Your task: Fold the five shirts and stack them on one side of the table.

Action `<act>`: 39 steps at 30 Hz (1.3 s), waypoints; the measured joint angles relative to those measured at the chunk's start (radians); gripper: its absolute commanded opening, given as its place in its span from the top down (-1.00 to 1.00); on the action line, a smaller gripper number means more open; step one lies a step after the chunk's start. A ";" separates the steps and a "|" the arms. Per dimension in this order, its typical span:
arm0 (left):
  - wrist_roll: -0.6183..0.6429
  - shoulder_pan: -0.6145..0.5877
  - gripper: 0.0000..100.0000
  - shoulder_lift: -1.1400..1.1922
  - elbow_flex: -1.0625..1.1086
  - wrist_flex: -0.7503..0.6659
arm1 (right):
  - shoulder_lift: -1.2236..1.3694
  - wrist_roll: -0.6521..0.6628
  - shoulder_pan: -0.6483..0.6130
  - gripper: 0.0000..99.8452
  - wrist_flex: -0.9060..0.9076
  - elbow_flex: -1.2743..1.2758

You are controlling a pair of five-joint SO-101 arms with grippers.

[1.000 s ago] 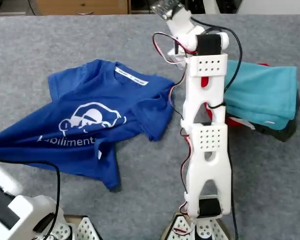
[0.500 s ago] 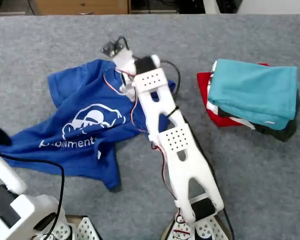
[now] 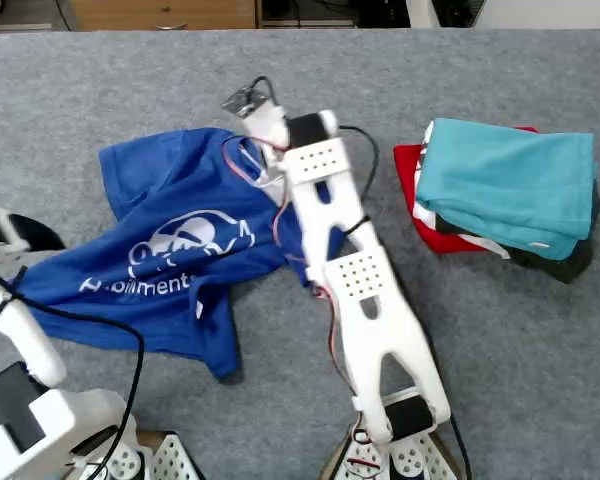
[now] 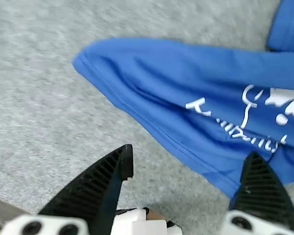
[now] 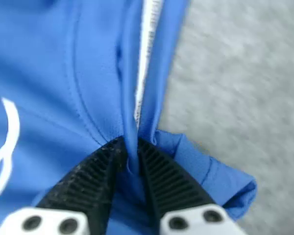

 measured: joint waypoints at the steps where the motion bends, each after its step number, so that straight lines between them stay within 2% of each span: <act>1: 0.000 0.014 0.30 0.000 0.015 0.000 | -0.025 0.000 0.021 1.00 0.000 0.029; 6: 0.000 0.083 0.30 0.000 0.072 0.000 | -0.264 0.002 0.120 1.00 0.000 0.347; 12: 0.000 0.147 0.30 0.000 0.072 0.000 | -0.694 0.078 0.147 1.00 -0.008 0.985; 17: 0.000 0.183 0.30 0.000 0.072 0.000 | -1.033 0.101 0.193 1.00 -0.152 1.465; 22: 0.044 0.230 0.30 0.000 0.141 0.000 | -1.272 0.178 0.269 1.00 -0.221 1.809; 28: 0.224 0.302 0.30 0.000 0.288 -0.144 | -1.452 0.229 0.281 0.99 -0.239 2.012; 32: 0.330 0.302 0.30 0.000 0.293 -0.221 | -1.564 0.333 0.285 0.99 -0.215 2.133; 39: 0.592 0.302 0.30 0.006 0.296 -0.373 | -1.745 0.350 0.284 0.99 -0.278 2.256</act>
